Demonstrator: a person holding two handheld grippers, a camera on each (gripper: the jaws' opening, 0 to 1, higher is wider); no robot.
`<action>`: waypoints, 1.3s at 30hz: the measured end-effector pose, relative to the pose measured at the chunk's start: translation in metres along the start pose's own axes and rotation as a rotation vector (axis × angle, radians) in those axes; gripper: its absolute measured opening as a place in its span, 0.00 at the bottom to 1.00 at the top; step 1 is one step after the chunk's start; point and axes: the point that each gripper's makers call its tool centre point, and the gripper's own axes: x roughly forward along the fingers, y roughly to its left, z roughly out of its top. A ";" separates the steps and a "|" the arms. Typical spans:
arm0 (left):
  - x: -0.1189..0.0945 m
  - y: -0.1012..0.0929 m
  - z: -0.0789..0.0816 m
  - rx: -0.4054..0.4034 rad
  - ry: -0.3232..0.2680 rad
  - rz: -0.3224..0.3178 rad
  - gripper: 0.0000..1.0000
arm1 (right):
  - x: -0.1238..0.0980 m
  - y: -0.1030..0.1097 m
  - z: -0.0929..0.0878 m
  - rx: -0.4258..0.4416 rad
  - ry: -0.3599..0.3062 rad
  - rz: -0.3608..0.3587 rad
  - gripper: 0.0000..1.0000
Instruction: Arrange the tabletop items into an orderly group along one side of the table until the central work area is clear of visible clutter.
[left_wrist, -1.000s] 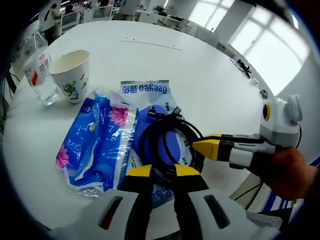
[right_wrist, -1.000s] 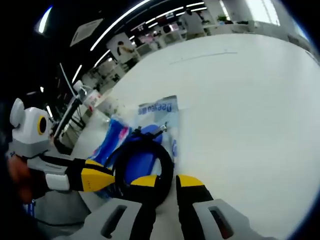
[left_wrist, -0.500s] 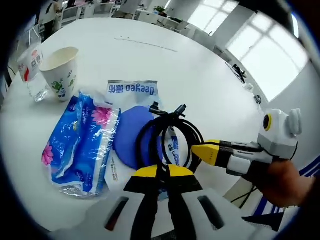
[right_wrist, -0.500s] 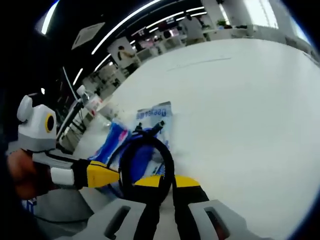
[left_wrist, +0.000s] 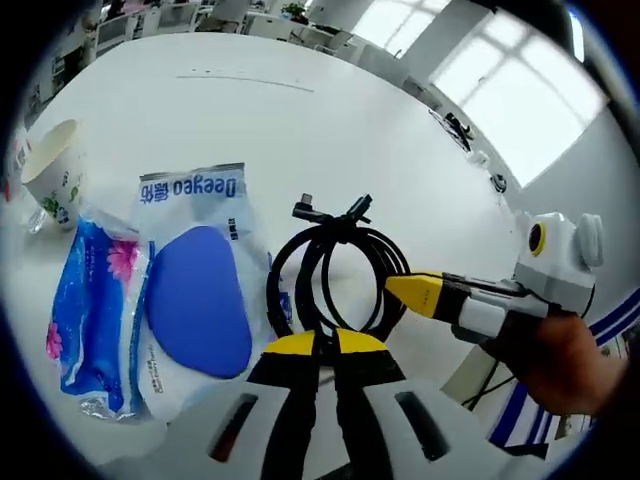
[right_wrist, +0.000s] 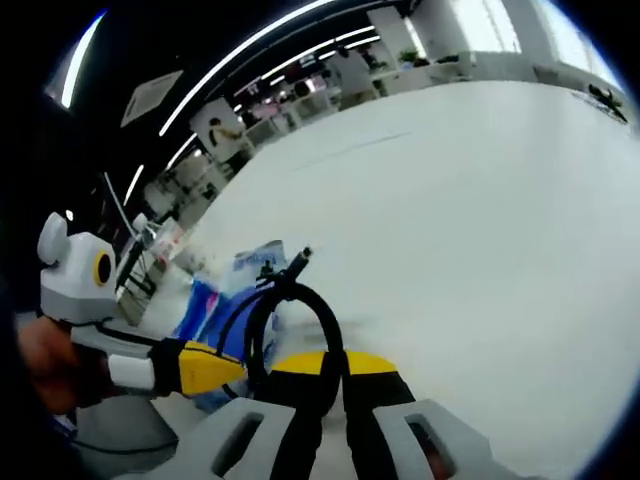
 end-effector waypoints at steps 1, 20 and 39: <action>0.002 -0.002 0.001 -0.008 -0.001 -0.003 0.01 | -0.001 -0.003 0.001 0.003 -0.001 -0.006 0.02; 0.024 -0.015 0.003 -0.061 0.015 -0.034 0.02 | -0.009 -0.017 0.000 0.020 0.023 -0.027 0.02; 0.013 -0.011 0.004 -0.071 -0.016 -0.024 0.05 | -0.005 -0.028 0.000 -0.087 0.049 -0.054 0.04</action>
